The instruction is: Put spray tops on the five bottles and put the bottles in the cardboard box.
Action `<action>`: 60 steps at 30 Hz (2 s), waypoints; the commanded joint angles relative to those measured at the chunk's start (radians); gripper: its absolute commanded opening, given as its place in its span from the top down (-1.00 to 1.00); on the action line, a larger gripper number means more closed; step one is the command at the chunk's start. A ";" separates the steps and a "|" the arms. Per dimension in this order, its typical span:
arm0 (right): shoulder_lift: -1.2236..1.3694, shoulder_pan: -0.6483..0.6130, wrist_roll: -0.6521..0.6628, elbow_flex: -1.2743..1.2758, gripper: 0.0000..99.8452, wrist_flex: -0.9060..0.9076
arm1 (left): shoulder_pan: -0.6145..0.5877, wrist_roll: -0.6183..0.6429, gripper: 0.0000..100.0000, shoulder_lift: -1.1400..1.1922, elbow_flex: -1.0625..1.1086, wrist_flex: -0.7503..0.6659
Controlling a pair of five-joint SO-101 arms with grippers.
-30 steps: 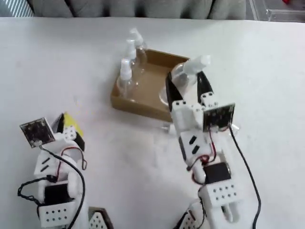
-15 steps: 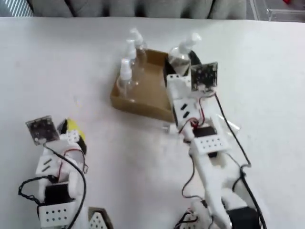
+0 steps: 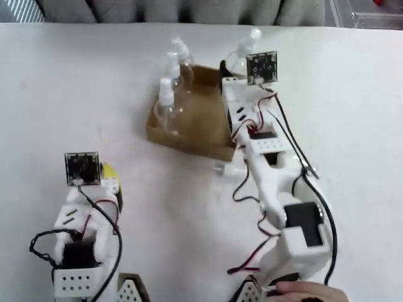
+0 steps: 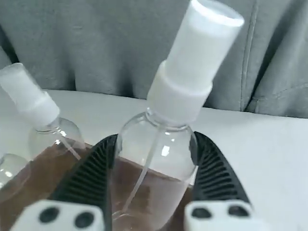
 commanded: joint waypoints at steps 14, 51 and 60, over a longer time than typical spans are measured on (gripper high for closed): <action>0.312 0.004 0.164 -0.215 0.97 -0.265 | 0.013 -0.009 0.95 -0.012 0.000 -0.006; 0.387 -0.005 0.218 -0.046 0.97 -0.498 | 0.010 -0.009 0.95 -0.012 0.000 -0.005; 0.446 -0.028 0.302 -0.048 0.97 -0.598 | 0.008 -0.009 0.95 -0.012 0.000 -0.005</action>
